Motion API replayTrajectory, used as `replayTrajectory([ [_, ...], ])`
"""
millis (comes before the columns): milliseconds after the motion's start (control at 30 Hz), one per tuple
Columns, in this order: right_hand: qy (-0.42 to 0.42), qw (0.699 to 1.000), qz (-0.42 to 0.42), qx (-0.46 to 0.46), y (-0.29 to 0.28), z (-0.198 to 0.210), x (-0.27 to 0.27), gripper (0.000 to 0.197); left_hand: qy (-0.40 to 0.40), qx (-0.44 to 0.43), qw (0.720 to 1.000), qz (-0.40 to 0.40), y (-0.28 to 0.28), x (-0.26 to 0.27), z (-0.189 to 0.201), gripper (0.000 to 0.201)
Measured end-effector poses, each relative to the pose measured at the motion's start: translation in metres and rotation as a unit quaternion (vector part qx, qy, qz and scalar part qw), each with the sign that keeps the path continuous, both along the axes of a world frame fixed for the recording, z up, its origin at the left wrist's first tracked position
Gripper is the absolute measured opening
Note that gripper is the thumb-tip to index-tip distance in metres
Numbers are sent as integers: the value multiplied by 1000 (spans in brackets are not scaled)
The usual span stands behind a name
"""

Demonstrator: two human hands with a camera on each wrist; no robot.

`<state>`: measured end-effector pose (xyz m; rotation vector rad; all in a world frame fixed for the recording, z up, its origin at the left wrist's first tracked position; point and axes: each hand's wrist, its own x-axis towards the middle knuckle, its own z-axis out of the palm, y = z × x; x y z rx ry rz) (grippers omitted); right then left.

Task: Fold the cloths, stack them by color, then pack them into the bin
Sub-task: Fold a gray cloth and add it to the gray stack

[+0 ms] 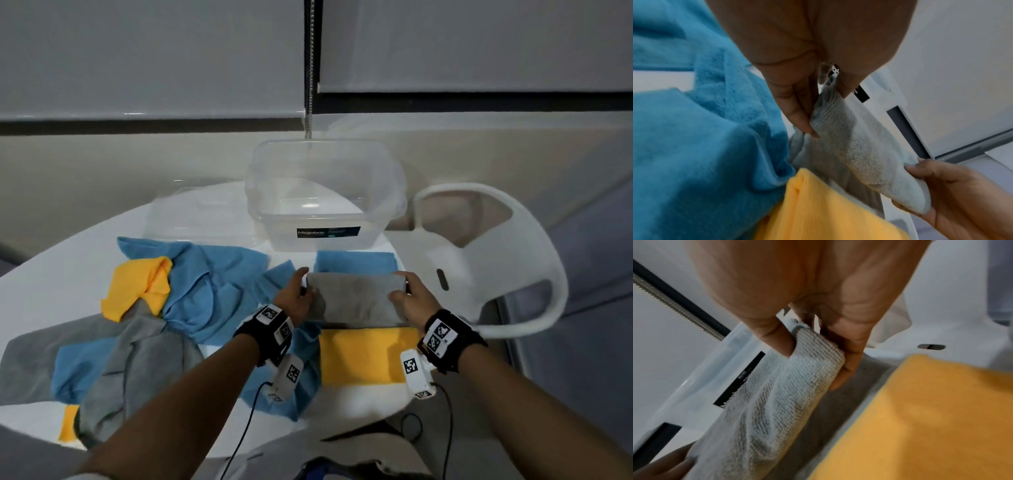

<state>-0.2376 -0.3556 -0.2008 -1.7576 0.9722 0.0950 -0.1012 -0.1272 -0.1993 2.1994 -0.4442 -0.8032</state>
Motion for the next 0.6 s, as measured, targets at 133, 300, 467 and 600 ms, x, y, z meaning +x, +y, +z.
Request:
replayTrajectory([
  [133, 31, 999, -3, -11, -16, -8, -18, 47, 5, 19, 999, -34, -16, -12, -13, 50],
  [300, 32, 999, -6, -16, -22, -12, -27, 43, 21, 60, 997, -44, -25, -19, -25, 47],
  [467, 47, 997, 22, -51, -25, -15, -25, 43, 5, 90, 996, -11, -30, -20, -29, 45],
  [600, 63, 975, 131, -166, -26, -8, -22, 58, -11, 109, 994, -26, -35, -19, -20, 50],
])
